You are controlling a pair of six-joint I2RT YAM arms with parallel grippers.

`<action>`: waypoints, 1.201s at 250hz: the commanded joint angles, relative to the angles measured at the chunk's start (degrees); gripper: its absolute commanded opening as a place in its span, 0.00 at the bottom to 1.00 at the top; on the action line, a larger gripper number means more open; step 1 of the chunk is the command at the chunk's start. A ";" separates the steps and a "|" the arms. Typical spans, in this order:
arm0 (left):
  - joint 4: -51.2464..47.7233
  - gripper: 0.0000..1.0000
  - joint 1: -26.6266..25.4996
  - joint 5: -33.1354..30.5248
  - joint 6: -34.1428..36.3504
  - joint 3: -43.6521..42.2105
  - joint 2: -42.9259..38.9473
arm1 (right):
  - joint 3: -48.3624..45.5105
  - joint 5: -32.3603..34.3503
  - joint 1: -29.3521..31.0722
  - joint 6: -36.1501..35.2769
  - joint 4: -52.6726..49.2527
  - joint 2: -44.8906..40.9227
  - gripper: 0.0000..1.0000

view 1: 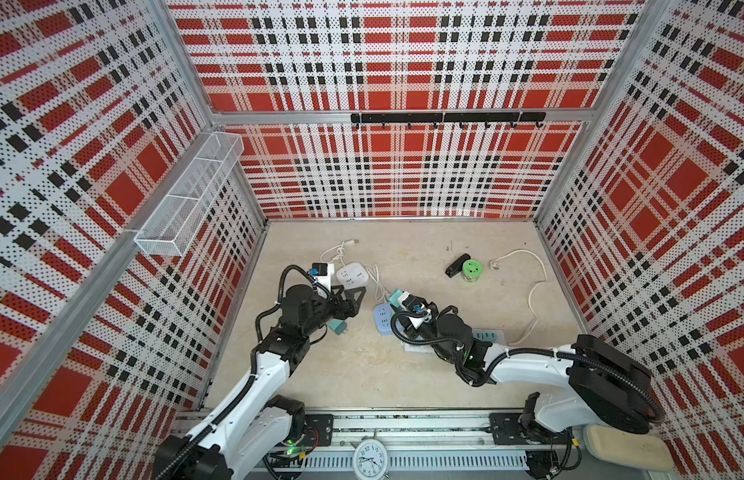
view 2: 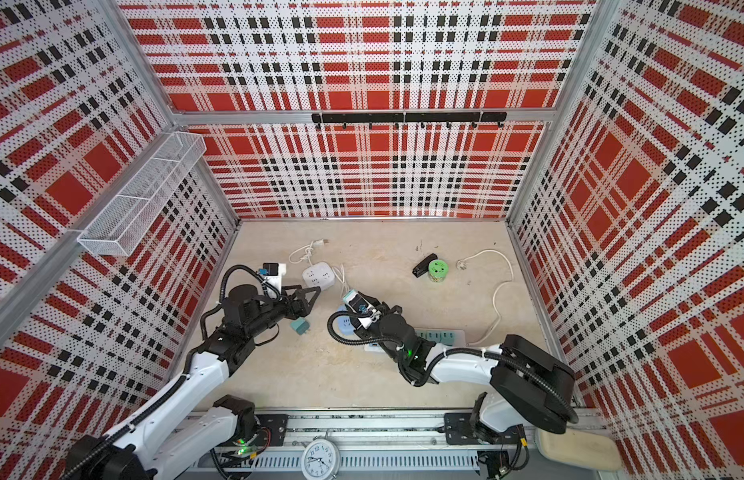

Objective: Insert the plug
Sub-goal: 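Carry the teal adapter with the right gripper toward the left while the left reaches over, then close the left gripper on the teal adapter held by the right gripper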

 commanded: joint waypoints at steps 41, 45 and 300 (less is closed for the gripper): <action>-0.11 0.79 -7.28 1.61 0.94 3.24 0.13 | -2.73 -3.37 1.30 -4.60 14.06 2.92 0.05; -0.11 0.79 -7.72 1.61 0.95 3.36 0.11 | -2.78 -3.38 1.36 -4.79 14.47 3.12 0.05; -0.26 0.62 -12.31 11.54 0.11 7.37 6.53 | -3.01 -2.55 3.96 -5.59 23.61 7.17 0.01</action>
